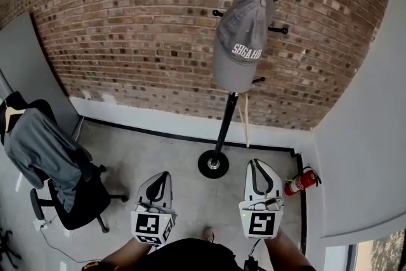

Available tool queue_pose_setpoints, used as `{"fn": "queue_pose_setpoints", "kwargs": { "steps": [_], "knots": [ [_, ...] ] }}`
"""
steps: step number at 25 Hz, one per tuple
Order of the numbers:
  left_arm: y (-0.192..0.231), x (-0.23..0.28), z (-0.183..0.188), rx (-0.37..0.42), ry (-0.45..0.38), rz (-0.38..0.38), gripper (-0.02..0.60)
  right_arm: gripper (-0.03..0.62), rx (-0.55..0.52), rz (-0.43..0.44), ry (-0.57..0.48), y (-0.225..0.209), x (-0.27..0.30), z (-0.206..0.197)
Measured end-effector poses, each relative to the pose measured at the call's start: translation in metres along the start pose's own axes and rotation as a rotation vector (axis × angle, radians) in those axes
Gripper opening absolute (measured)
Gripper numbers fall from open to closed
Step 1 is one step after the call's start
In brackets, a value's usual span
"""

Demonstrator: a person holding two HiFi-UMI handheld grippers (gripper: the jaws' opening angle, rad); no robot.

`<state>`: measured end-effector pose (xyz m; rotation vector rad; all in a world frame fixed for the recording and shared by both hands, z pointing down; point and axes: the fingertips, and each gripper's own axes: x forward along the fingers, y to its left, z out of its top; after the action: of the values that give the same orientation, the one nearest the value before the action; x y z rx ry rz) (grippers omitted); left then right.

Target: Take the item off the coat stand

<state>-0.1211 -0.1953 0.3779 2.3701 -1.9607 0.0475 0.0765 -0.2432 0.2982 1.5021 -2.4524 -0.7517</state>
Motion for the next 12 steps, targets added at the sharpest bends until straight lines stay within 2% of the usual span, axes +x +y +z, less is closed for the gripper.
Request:
{"fn": "queue_pose_setpoints", "kwargs": {
  "steps": [4,10,12],
  "knots": [
    [-0.007,0.034,0.009,0.005,-0.007,0.049,0.018,0.017,-0.090,0.017,-0.019,-0.024,0.042,-0.009],
    [-0.002,0.067,0.015,0.005,0.002,0.078,0.018,0.020,-0.175,-0.044,-0.101,-0.040,0.093,0.005],
    [0.006,0.076,0.014,0.009,0.006,0.084,0.018,0.052,-0.196,-0.062,-0.118,-0.039,0.107,0.011]
  ]
}}
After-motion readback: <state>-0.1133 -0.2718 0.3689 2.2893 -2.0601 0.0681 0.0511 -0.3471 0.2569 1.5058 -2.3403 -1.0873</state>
